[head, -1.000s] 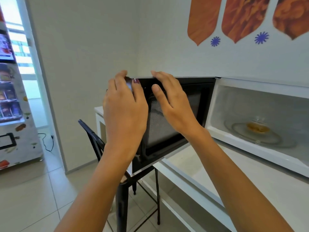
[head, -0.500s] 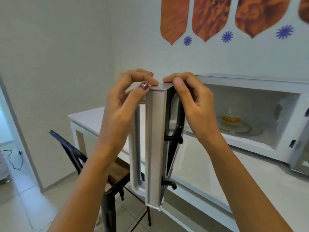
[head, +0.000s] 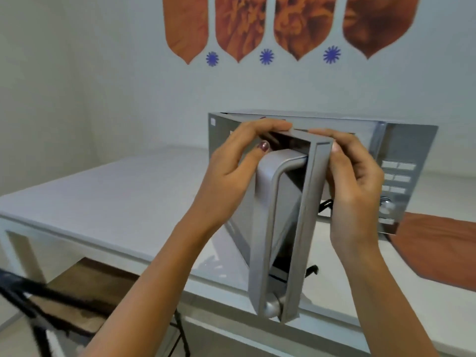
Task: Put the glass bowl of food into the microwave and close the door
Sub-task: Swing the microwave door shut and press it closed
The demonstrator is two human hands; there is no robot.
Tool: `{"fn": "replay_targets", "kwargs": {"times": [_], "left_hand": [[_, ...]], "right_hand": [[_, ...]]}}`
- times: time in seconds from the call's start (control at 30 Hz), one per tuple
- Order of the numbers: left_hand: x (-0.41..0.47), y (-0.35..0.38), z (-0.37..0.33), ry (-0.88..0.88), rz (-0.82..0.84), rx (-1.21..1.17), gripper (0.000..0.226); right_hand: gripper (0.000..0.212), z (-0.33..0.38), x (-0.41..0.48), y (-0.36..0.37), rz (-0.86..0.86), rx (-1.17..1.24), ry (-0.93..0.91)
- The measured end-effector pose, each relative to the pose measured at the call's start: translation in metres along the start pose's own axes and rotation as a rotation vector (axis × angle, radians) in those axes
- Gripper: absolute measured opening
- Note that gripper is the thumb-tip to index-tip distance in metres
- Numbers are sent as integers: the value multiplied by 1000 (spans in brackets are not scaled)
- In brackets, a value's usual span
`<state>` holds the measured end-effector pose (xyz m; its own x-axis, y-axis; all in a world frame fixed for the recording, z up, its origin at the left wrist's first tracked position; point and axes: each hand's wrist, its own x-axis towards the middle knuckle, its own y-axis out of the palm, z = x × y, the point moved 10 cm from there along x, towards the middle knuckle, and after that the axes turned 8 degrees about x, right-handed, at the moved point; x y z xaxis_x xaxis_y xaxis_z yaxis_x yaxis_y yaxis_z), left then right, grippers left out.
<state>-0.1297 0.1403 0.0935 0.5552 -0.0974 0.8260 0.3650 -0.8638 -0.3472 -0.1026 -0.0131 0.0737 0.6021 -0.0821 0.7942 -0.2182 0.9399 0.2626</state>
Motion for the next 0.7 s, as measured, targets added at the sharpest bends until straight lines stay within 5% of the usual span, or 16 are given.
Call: {"fn": "replay_targets", "kwargs": {"times": [0.27, 0.7], "left_hand": [[26, 64, 12, 104, -5, 170, 43], [57, 126, 31, 168, -23, 359, 53]], "right_hand": [[24, 4, -10, -70, -282, -233, -57], [22, -23, -30, -111, -438, -615, -126]]}}
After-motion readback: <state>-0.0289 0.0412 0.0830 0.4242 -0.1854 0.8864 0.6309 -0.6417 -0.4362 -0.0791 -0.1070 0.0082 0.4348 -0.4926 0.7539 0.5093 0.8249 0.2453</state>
